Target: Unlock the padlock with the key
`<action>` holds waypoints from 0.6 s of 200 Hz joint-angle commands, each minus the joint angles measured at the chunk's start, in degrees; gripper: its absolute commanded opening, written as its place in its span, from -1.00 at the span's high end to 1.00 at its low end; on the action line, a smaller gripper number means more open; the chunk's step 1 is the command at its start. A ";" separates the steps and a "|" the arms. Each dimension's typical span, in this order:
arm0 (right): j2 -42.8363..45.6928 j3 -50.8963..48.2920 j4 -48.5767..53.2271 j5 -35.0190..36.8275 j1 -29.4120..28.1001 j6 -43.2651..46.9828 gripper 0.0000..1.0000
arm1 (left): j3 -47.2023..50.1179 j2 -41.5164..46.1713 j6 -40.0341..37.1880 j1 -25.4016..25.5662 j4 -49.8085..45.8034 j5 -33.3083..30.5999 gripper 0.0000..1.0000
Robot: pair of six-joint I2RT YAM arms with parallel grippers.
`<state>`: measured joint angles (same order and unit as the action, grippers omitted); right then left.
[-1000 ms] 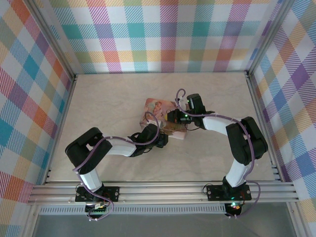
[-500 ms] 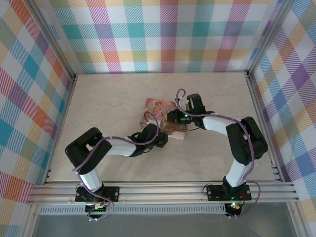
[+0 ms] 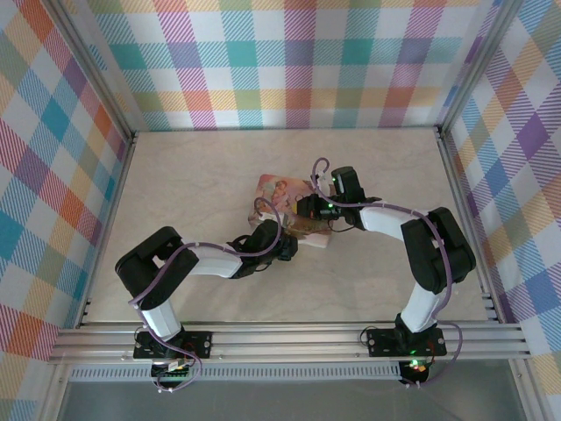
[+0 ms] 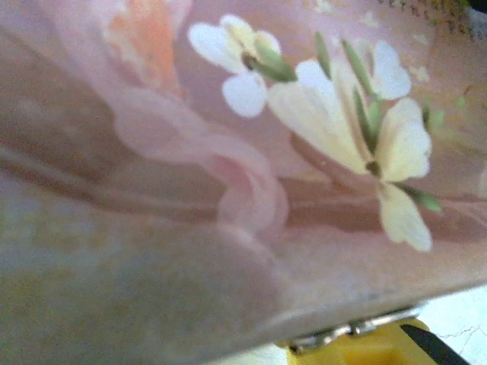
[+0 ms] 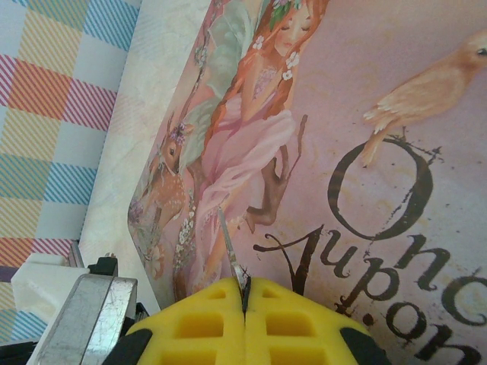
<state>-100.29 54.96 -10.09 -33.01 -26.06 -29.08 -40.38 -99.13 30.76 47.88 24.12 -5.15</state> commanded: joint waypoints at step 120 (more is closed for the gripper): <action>11.15 2.05 12.63 7.57 -1.27 6.08 1.00 | -3.69 5.31 8.87 -0.21 -1.77 2.27 0.42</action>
<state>-94.24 55.40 -0.01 -28.18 -27.09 -26.02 -41.63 -96.92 36.95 47.90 20.95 -3.92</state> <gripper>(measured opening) 0.049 0.289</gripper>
